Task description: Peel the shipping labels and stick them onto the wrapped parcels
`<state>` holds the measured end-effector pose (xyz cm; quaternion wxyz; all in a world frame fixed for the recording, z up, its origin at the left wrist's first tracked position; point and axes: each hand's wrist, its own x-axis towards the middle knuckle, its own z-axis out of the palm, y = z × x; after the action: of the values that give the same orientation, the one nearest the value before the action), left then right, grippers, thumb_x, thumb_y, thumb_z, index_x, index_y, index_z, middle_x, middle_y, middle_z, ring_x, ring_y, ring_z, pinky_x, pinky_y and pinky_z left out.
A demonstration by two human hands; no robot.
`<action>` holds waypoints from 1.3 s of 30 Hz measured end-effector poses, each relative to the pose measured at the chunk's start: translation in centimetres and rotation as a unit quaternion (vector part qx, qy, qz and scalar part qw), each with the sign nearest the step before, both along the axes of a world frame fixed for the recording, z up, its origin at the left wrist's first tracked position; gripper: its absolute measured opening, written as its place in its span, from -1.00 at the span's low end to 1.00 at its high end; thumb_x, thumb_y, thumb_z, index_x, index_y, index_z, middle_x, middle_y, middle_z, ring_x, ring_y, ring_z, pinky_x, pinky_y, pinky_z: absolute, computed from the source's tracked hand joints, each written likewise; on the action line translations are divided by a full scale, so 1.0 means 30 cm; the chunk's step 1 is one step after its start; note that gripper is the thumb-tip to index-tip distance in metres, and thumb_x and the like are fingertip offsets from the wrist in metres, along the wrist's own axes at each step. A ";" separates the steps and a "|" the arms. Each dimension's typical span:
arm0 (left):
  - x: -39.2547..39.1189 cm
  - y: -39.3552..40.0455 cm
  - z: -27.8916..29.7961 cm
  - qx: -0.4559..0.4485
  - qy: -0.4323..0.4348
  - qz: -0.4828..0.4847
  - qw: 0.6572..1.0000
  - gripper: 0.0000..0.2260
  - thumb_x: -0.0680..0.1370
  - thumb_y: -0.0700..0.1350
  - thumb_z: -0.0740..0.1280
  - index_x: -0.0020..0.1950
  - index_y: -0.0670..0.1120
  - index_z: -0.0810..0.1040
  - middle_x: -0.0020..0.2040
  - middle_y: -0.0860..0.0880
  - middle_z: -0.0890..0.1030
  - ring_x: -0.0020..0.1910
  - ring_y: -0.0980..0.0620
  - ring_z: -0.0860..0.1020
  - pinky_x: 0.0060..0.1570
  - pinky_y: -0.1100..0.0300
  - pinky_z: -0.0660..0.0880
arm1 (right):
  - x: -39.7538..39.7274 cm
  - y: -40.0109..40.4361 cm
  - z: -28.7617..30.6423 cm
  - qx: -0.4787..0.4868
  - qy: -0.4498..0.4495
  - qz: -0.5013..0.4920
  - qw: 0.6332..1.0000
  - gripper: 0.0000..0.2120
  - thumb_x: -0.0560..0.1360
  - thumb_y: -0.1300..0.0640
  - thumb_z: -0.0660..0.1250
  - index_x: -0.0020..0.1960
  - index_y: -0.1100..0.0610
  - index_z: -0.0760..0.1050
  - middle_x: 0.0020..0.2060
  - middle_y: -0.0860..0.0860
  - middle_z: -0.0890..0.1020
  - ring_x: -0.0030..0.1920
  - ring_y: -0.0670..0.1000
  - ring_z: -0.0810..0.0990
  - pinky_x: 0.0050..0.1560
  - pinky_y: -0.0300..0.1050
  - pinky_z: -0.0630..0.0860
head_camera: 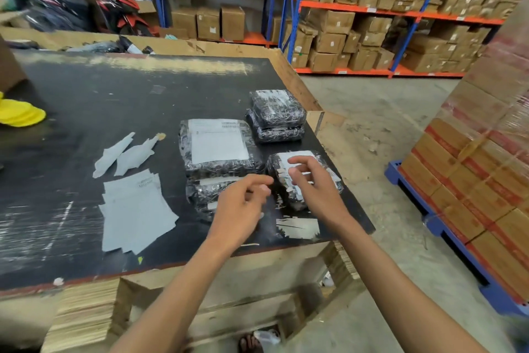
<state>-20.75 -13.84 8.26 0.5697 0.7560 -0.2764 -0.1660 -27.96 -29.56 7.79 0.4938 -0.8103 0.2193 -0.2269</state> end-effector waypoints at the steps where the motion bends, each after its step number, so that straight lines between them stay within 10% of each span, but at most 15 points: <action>1: 0.020 0.055 -0.004 -0.010 0.004 0.035 0.999 -0.80 0.64 -0.12 0.22 0.08 0.08 0.62 -0.10 0.11 0.67 -0.10 0.16 0.62 -0.12 0.27 0.52 | 0.011 0.055 0.014 0.012 0.002 0.025 1.000 -0.86 0.63 0.06 0.26 0.18 -0.01 0.50 -0.02 -0.01 0.60 -0.03 0.00 0.59 -0.10 -0.35 0.48; 7: 0.160 0.337 -0.131 0.032 -0.022 0.202 0.979 -0.84 0.57 -0.15 0.28 -0.03 0.06 0.62 -0.18 0.05 0.68 -0.14 0.04 0.62 -0.08 0.14 0.51 | 0.119 0.310 -0.042 0.042 0.047 0.178 0.982 -0.84 0.63 0.15 0.28 0.19 0.12 0.51 -0.12 0.16 0.60 -0.19 -0.01 0.57 -0.22 -0.36 0.50; 12: 0.273 0.500 -0.289 0.182 -0.075 0.273 0.942 -0.72 0.58 -0.12 0.28 0.28 -0.08 0.54 0.10 -0.08 0.65 0.02 -0.08 0.59 0.05 0.09 0.46 | 0.265 0.480 -0.138 0.046 0.128 0.231 0.963 -0.71 0.63 0.09 0.29 0.31 0.17 0.49 -0.05 0.11 0.62 -0.19 0.02 0.59 -0.28 -0.34 0.46; 18: 0.381 0.607 -0.381 0.303 -0.113 0.225 0.919 -0.62 0.57 -0.13 0.33 0.38 -0.16 0.49 0.36 -0.13 0.48 0.27 -0.15 0.50 0.27 -0.04 0.44 | 0.444 0.609 -0.238 -0.013 0.198 0.215 0.956 -0.54 0.61 -0.03 0.29 0.43 0.15 0.41 0.24 0.12 0.55 0.19 0.14 0.58 0.27 0.12 0.51; 32: 0.406 0.682 -0.458 0.213 -0.162 0.204 0.942 -0.83 0.53 -0.04 0.42 0.07 -0.05 0.68 0.23 0.02 0.52 0.03 0.01 0.57 -0.07 0.30 0.36 | 0.604 0.671 -0.313 -0.087 0.292 0.036 0.952 -0.45 0.42 -0.06 0.53 0.30 0.13 0.45 0.38 0.10 0.43 0.32 0.23 0.50 0.23 0.11 0.47; 39: 0.412 0.685 -0.477 0.198 -0.175 0.206 0.942 -0.90 0.54 -0.06 0.39 0.00 0.10 0.67 0.23 0.10 0.53 0.11 0.04 0.54 0.02 0.14 0.47 | 0.646 0.647 -0.348 -0.009 0.276 -0.008 0.961 -0.82 0.41 0.01 0.49 -0.17 0.07 0.53 -0.05 0.09 0.70 -0.09 0.23 0.70 -0.07 0.00 0.60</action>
<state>-8.38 6.71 -6.06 0.3731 0.9110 -0.1713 0.0389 -8.59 -10.16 -2.65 0.4045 -0.8442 0.3517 -0.0001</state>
